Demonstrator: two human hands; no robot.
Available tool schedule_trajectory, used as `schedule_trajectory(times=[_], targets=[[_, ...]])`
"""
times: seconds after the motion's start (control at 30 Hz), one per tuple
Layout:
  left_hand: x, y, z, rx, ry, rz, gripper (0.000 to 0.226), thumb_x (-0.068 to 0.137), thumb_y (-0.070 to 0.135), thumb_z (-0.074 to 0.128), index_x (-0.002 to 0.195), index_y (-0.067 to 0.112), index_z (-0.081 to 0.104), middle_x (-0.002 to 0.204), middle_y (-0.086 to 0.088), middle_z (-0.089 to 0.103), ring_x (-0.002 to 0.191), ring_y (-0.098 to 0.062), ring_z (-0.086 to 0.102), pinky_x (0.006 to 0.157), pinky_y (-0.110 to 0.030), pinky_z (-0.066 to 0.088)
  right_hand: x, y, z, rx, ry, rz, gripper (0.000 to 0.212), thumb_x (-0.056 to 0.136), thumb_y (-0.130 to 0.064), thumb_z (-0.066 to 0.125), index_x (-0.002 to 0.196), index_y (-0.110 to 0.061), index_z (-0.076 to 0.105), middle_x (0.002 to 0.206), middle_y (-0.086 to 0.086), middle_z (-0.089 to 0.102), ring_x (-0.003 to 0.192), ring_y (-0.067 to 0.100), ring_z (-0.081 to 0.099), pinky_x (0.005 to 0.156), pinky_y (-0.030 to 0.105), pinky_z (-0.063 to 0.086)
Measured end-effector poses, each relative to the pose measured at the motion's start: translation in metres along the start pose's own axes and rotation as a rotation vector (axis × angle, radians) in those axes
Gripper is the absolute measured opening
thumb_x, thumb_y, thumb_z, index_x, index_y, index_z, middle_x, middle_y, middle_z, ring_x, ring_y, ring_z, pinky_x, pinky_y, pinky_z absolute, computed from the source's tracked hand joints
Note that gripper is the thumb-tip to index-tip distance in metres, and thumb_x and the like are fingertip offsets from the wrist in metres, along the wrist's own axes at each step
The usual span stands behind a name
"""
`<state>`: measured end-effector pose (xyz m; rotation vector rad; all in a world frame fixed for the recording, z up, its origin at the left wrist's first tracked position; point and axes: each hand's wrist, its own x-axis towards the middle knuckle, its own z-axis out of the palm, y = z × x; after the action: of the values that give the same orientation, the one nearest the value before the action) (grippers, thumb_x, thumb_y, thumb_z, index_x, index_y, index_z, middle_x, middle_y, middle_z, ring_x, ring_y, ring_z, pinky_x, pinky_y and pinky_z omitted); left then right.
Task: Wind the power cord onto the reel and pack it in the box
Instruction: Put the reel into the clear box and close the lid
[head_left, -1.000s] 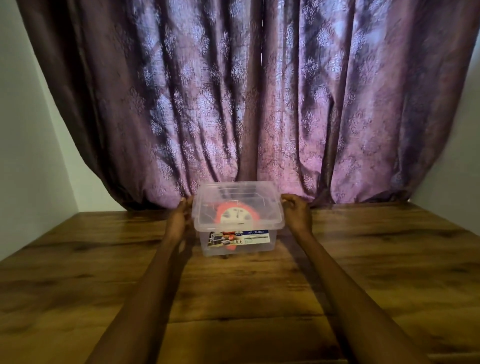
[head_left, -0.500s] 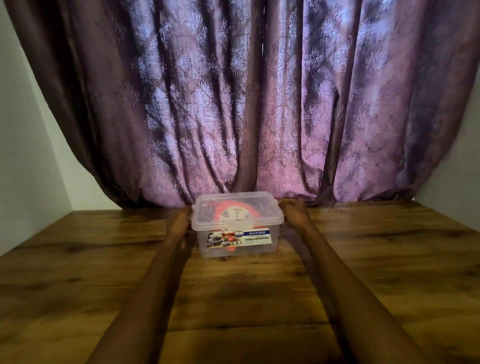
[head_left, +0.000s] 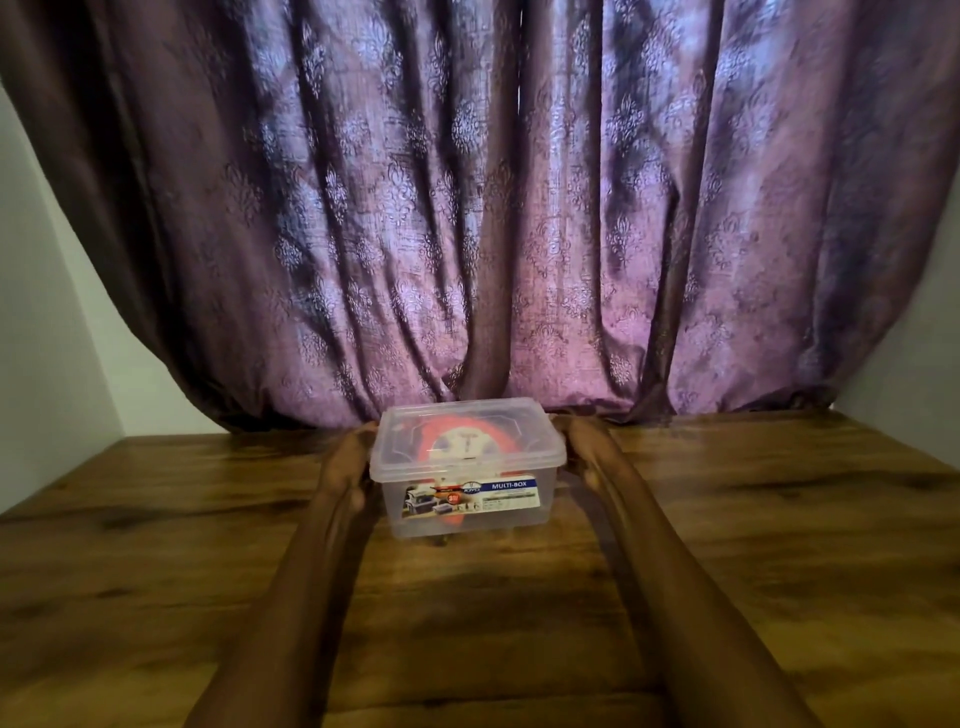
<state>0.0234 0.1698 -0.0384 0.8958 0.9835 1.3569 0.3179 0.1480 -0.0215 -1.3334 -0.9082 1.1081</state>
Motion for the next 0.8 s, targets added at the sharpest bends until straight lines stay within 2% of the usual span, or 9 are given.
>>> schedule_trajectory(times=[0.07,0.13,0.23,0.37,0.43,0.53,0.63,0.73,0.8], targets=[[-0.003,-0.006,-0.002,-0.058,-0.004,-0.056,0.04,0.084,0.027,0.062,0.119,0.008,0.067,0.106,-0.01,0.07,0.092,-0.028,0.064,0.09,-0.045,0.054,0.0,0.009,-0.003,0.07,0.02,-0.017,0.023,0.085,-0.017,0.063,0.063,-0.012,0.062,0.052,0.003,0.051,0.035,0.012,0.042,0.038,0.019,0.031],[-0.006,-0.013,-0.005,-0.05,0.041,-0.066,0.047,0.073,0.039,0.071,0.113,0.013,0.073,0.098,-0.006,0.072,0.086,-0.027,0.064,0.076,-0.038,0.052,-0.004,0.015,-0.008,0.107,0.042,-0.008,0.016,0.079,-0.03,0.067,0.069,-0.017,0.07,0.058,0.002,0.059,0.044,0.014,0.046,0.043,0.02,0.032],[-0.01,-0.019,-0.013,0.011,0.065,-0.063,0.042,0.083,0.055,0.067,0.105,0.02,0.074,0.097,-0.003,0.071,0.086,-0.023,0.061,0.067,-0.032,0.048,-0.004,0.028,-0.012,0.097,0.002,0.05,0.039,0.076,-0.054,0.07,0.091,-0.019,0.076,0.08,0.003,0.07,0.066,0.019,0.059,0.06,0.028,0.049],[-0.011,-0.016,-0.017,0.031,0.015,-0.076,0.043,0.088,0.06,0.06,0.098,0.022,0.077,0.094,-0.002,0.076,0.082,-0.021,0.067,0.076,-0.037,0.054,0.0,0.038,-0.021,0.063,-0.084,0.089,0.065,0.075,-0.08,0.058,0.097,-0.02,0.074,0.089,0.006,0.07,0.082,0.023,0.063,0.083,0.039,0.056],[-0.013,-0.014,-0.018,0.011,-0.001,-0.112,0.041,0.089,0.058,0.06,0.094,0.02,0.076,0.087,-0.002,0.075,0.079,-0.02,0.066,0.077,-0.037,0.055,-0.001,0.036,-0.023,0.08,-0.118,0.118,0.065,0.075,-0.082,0.056,0.085,-0.022,0.078,0.084,0.006,0.068,0.078,0.023,0.065,0.08,0.038,0.056],[-0.017,-0.009,-0.021,-0.141,0.033,-0.219,0.036,0.092,0.053,0.059,0.081,0.02,0.064,0.064,-0.001,0.064,0.065,-0.017,0.059,0.067,-0.031,0.055,-0.006,0.036,-0.019,0.114,-0.127,0.149,0.058,0.08,-0.077,0.056,0.064,-0.026,0.079,0.076,0.003,0.067,0.072,0.019,0.063,0.072,0.032,0.052],[-0.017,-0.007,-0.022,-0.258,0.066,-0.253,0.041,0.096,0.053,0.051,0.098,0.013,0.061,0.087,-0.011,0.063,0.082,-0.025,0.06,0.081,-0.039,0.051,-0.008,0.037,-0.017,0.177,-0.097,0.16,0.057,0.086,-0.069,0.055,0.072,-0.019,0.078,0.077,0.003,0.067,0.07,0.018,0.06,0.069,0.031,0.05],[-0.018,-0.006,-0.019,-0.368,0.099,-0.186,0.03,0.098,0.044,0.05,0.091,0.015,0.059,0.091,-0.006,0.06,0.078,-0.02,0.057,0.076,-0.038,0.047,-0.006,0.033,-0.017,0.313,0.0,0.094,0.05,0.091,-0.063,0.052,0.091,-0.017,0.075,0.068,-0.002,0.066,0.055,0.011,0.055,0.054,0.023,0.045],[-0.018,-0.005,-0.018,-0.47,0.133,-0.091,0.024,0.1,0.036,0.047,0.092,0.017,0.059,0.108,-0.006,0.062,0.083,-0.018,0.059,0.078,-0.037,0.048,-0.004,0.03,-0.015,0.38,0.028,0.023,0.052,0.093,-0.062,0.05,0.093,-0.018,0.078,0.067,-0.006,0.068,0.054,0.008,0.053,0.053,0.023,0.038]])
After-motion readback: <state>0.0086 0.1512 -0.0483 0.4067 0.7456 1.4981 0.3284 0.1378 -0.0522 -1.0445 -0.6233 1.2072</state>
